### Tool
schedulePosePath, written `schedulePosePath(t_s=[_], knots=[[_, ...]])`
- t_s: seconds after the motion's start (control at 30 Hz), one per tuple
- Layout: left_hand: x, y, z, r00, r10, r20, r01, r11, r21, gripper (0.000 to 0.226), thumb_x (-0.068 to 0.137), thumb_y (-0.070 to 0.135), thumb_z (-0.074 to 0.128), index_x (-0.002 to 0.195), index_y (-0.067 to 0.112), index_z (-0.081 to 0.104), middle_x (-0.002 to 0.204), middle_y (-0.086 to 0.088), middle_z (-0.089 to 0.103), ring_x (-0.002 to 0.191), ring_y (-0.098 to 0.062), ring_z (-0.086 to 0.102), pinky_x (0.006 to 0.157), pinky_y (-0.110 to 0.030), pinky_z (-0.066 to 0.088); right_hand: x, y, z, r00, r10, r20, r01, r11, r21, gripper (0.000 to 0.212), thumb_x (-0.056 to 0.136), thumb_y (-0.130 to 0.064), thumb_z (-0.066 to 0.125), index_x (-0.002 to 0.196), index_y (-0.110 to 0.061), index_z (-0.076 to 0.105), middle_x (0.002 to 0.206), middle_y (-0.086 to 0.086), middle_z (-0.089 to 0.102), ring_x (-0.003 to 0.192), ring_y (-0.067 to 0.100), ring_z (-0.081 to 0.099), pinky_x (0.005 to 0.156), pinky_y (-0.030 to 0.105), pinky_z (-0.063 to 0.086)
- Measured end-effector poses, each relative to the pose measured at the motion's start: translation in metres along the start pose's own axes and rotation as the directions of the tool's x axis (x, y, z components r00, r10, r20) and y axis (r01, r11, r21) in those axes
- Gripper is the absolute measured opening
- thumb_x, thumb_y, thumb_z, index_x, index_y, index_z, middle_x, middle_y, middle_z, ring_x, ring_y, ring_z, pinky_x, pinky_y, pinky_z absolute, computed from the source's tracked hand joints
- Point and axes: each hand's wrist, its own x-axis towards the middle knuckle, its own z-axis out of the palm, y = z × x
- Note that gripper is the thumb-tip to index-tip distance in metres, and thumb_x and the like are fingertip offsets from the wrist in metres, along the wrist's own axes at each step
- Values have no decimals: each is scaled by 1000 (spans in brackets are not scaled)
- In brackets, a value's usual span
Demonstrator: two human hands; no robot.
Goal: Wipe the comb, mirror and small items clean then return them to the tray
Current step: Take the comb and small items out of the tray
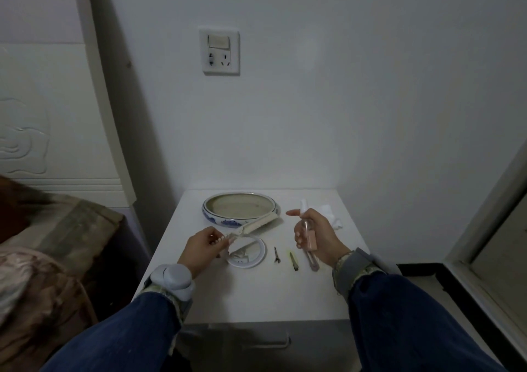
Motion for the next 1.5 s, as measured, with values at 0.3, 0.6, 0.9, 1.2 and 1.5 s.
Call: schedulePosePath(t_s=[0.3,0.6,0.9,1.2,1.5], knots=[[-10,10,9,998,2,70,9,987,-162,18,88,19,63,101,7,61,79,-9,57,38,-4,50,43,-20,45,-8,5,10,994,-98,-41,92,987,-133,39,91,-3,48,126,-20,43,73,14,53,43,21,49,39,22,39],[-24,16,19,987,-66,149,114,934,-338,25,89,22,63,101,2,52,64,-12,61,31,-13,44,33,-20,37,-13,21,18,881,-472,-15,319,618,-719,46,87,-3,46,120,-34,43,64,2,45,51,13,41,48,26,37],[-24,12,34,990,-55,130,100,923,-372,23,95,32,52,97,11,62,55,-6,61,32,-15,41,33,-18,33,-13,39,27,725,-676,132,300,137,-944,51,90,-8,43,137,-28,39,92,10,57,70,32,56,61,43,48],[-16,36,37,990,28,141,27,927,-373,22,96,33,50,92,16,63,58,-7,58,33,-16,41,34,-19,31,-16,25,27,688,-713,135,254,63,-965,45,90,-5,46,132,-18,47,93,14,57,66,35,57,55,39,46],[-12,43,31,992,23,125,26,927,-374,30,95,33,50,99,5,60,56,-5,57,33,-16,41,35,-18,31,-13,17,35,652,-748,126,267,72,-961,40,89,-5,49,127,-14,51,93,14,59,64,37,57,53,38,44]])
